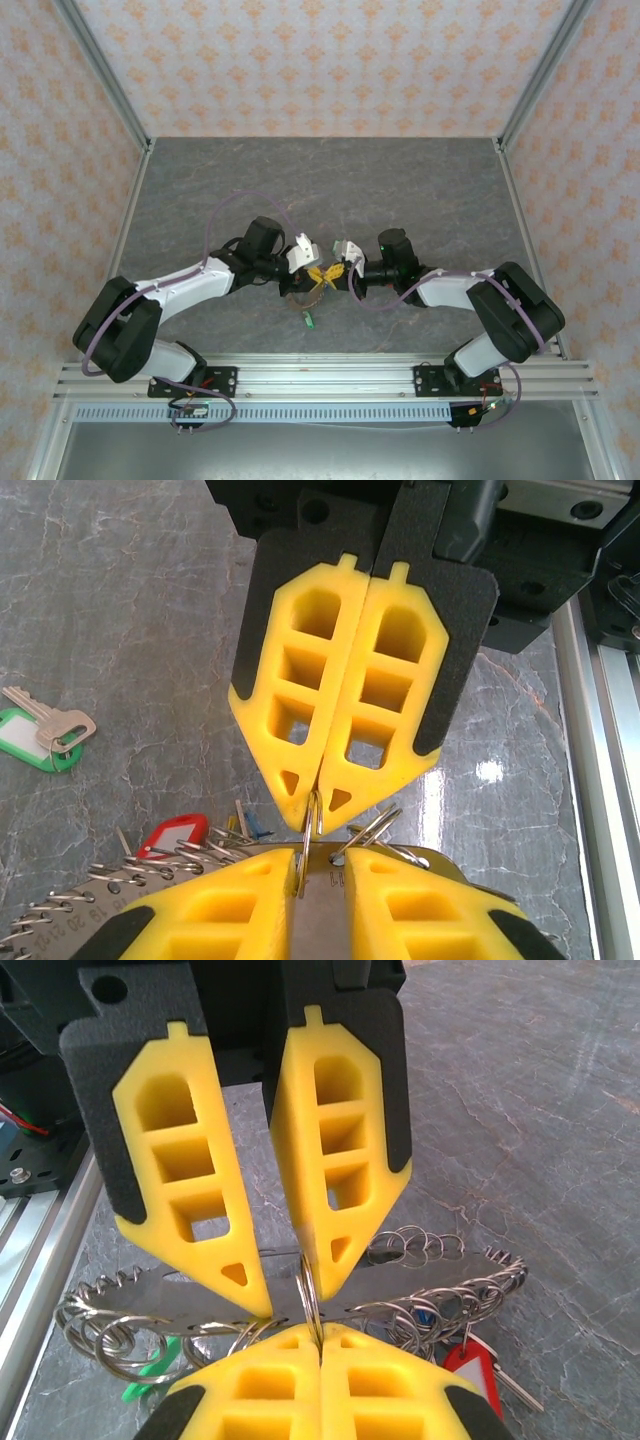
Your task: Put the keys on the keyring
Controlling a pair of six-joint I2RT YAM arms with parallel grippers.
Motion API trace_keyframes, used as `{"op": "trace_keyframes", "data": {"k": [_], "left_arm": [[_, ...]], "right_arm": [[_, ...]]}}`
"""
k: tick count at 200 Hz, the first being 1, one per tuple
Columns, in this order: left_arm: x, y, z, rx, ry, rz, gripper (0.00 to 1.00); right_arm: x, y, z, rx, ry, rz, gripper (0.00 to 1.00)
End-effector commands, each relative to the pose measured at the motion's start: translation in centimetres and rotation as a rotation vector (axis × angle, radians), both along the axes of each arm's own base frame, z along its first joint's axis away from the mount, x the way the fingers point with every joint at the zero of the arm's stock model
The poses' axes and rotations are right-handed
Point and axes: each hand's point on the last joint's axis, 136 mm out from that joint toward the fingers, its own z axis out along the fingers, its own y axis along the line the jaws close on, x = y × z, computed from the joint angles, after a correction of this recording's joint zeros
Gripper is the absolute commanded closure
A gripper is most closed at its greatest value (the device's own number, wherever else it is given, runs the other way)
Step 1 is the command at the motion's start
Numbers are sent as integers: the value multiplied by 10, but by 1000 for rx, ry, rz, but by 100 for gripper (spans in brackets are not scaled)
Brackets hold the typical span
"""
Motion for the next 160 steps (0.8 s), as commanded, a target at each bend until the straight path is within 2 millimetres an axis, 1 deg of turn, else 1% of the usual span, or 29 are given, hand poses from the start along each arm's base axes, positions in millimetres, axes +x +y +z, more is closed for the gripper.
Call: {"op": "trace_keyframes", "data": {"k": [1,27,42,56,67,90,99,104,127,138,142,152,160], "left_arm": [[0,-5,6,-11,-9,-31,80],[3,-7,11,-26,-22,-26,81],[3,-7,11,-27,-23,-25,85],[4,-7,11,-24,-29,-20,86],[5,-7,11,-26,-31,-18,89],[7,-6,12,-25,-43,-8,100],[9,-6,13,-23,-50,0,100],[9,-5,14,-21,-54,3,100],[12,-3,14,-8,-66,28,100],[15,0,13,2,-67,53,100],[16,0,13,3,-69,62,100],[18,4,13,6,-76,87,100],[22,7,13,4,-84,123,100]], "right_arm": [[-1,5,20,69,-50,30,100],[-3,6,22,75,-41,42,100],[-4,7,23,77,-37,48,100],[-4,7,23,74,-32,55,100],[-5,8,24,74,-26,63,100],[-4,7,22,66,-23,57,100],[-3,6,21,58,-22,47,100],[-2,6,20,52,-20,35,97],[14,-4,18,12,-44,-102,77],[27,-12,25,9,-37,-214,65],[34,-16,29,5,-39,-265,64],[53,-29,36,-6,-26,-415,63],[71,-45,39,-17,-1,-578,63]]}}
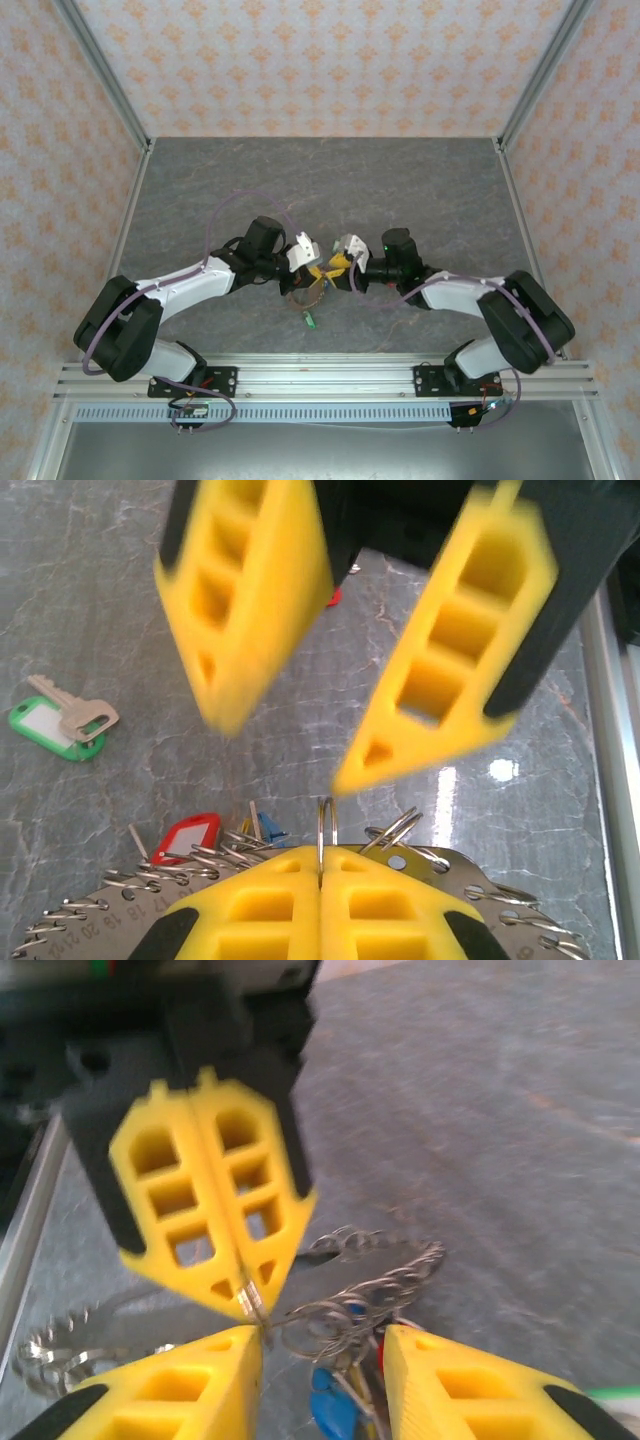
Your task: Put the keys on the keyring
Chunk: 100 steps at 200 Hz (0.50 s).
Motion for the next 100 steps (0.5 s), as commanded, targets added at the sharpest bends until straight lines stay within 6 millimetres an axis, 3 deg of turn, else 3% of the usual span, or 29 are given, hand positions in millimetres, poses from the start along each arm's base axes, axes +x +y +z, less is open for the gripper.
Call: {"op": "trace_keyframes", "data": {"k": [1,22,29,53,62,100], "left_arm": [[14,5,15,-23,-73,85,100],[19,15,16,-40,-88,155,100],[20,18,17,-48,-88,169,100],[18,28,18,-59,-87,208,100],[16,31,18,-64,-88,219,100],[12,35,16,-69,-79,231,100]], "right_arm": [[50,-36,22,1,10,-404,63],[83,-79,26,30,168,-739,58],[89,-85,27,40,233,-773,58],[99,-101,1,-75,449,-924,62],[100,-100,-8,-138,523,-948,62],[92,-66,-40,-285,753,-817,65]]}}
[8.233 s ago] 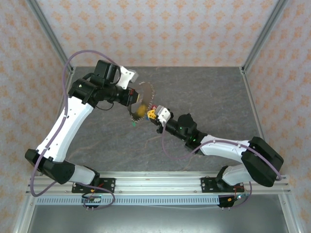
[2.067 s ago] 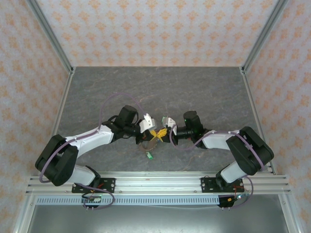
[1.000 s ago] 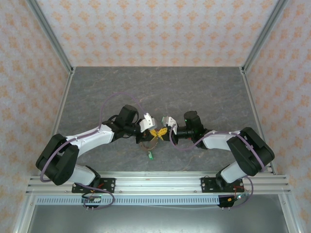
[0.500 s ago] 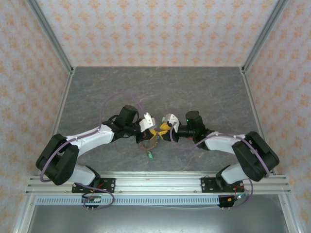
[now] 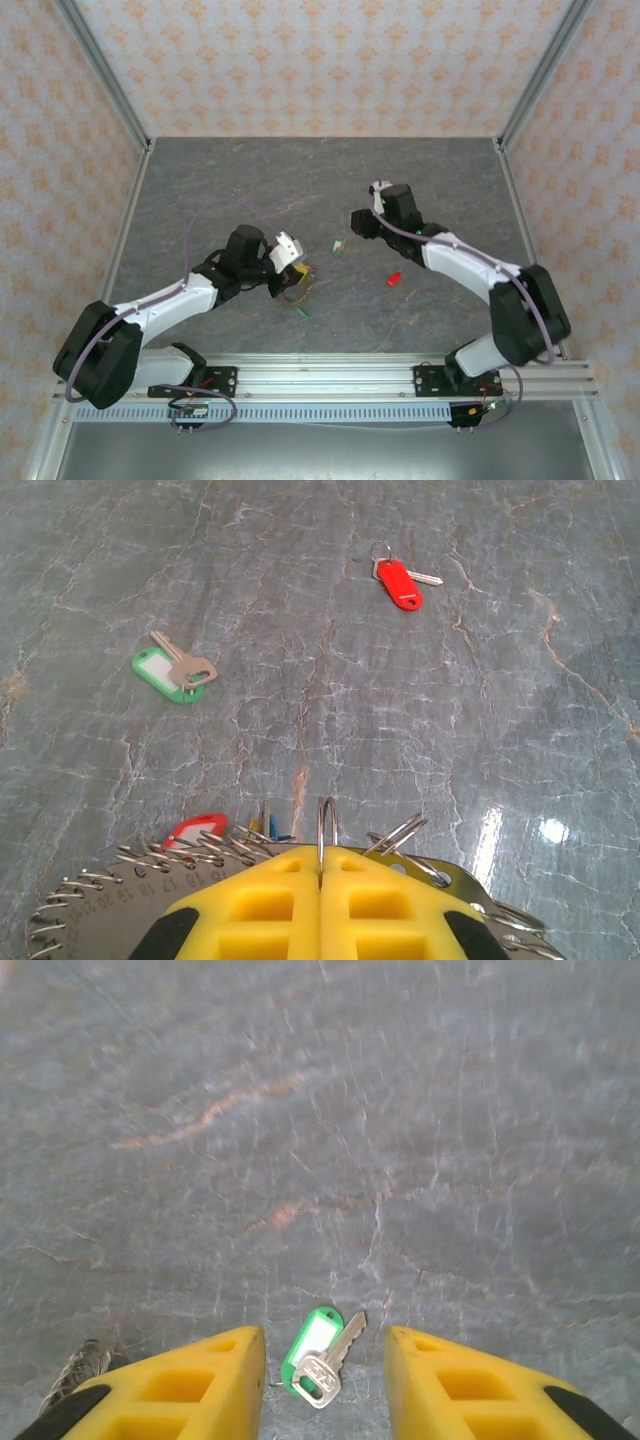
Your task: Put the keys on the keyring
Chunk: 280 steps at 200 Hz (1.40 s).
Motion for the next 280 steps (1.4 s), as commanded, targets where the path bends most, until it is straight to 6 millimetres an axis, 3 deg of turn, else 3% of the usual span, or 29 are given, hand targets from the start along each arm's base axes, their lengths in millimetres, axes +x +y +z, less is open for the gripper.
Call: {"op": "trace_keyframes", "data": {"k": [1,66,109,141,184,236,280], "left_arm": [[7,1,11,-34,-41,32,100],[6,1,13,-46,-44,27,100],[6,0,14,-44,-33,11,100],[6,-1,12,-39,-24,2,100],[5,-2,11,-36,-13,-7,100],[5,-2,12,-36,-12,-10,100],[4,-3,12,-34,-7,-14,100]], "right_arm": [[-33,1,-45,-68,281,10,65],[-40,42,-77,-180,349,219,64],[-32,48,-90,-223,390,253,66],[-25,53,-88,-217,361,265,67],[-23,56,-96,-240,398,284,72],[-21,55,-102,-261,405,284,71],[-26,58,-99,-250,409,312,83]]}}
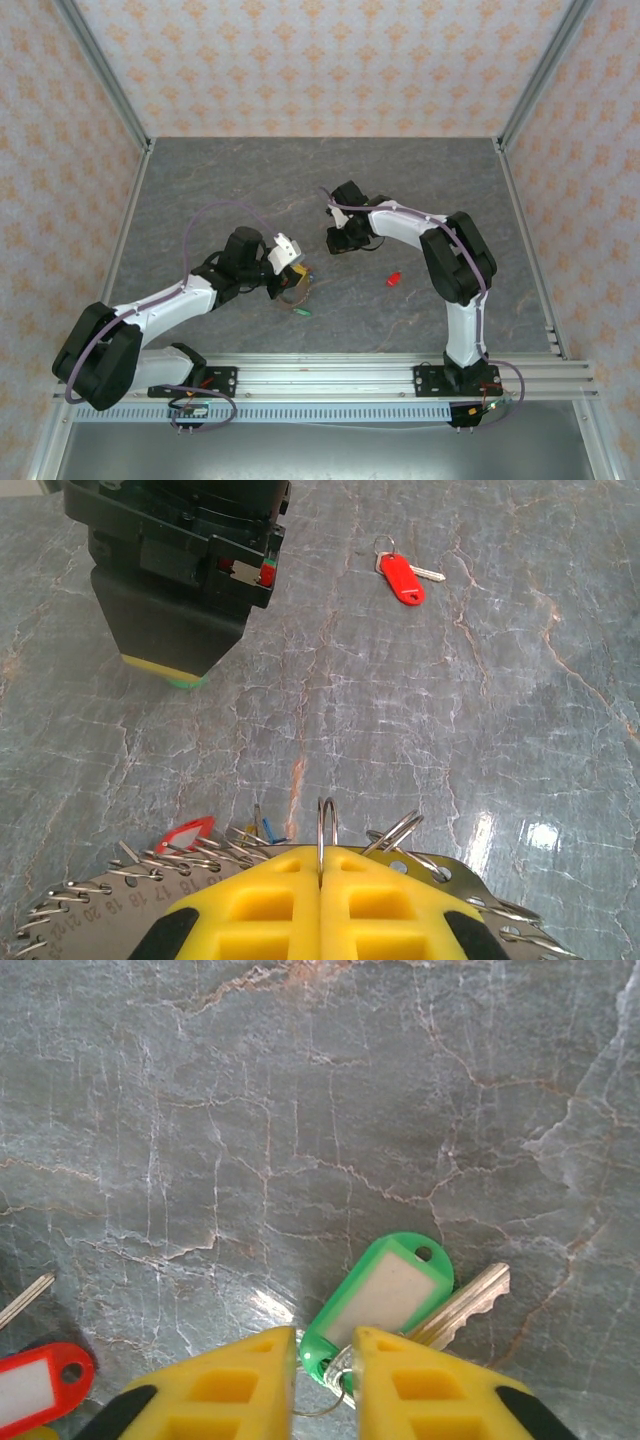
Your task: Put the keys on the keyring
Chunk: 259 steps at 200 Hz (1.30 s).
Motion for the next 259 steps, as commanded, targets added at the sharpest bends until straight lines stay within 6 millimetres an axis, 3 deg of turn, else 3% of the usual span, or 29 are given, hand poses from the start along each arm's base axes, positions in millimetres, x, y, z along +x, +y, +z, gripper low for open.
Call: {"op": "trace_keyframes", "data": {"k": [1,21,84,122,146,178,259], "left_arm": [[6,-5,15,-25,-34,-26,100],[6,-5,15,-24,-32,-26,100],[5,-4,16,-22,-31,-27,100],[5,-4,16,-20,-30,-28,100],[5,-4,17,-22,-30,-29,100],[5,-4,17,-18,-31,-27,100],[5,-5,15,-18,-25,-34,100]], "right_arm": [[-3,3,2,-5,16,22,83],[-4,4,3,-1,21,24,88],[-8,4,8,11,26,29,88],[1,-2,18,-10,-40,3,79],[6,-7,16,-48,-48,-24,67],[12,-23,17,-104,-38,-176,64],[-5,-17,26,63,80,-488,64]]}}
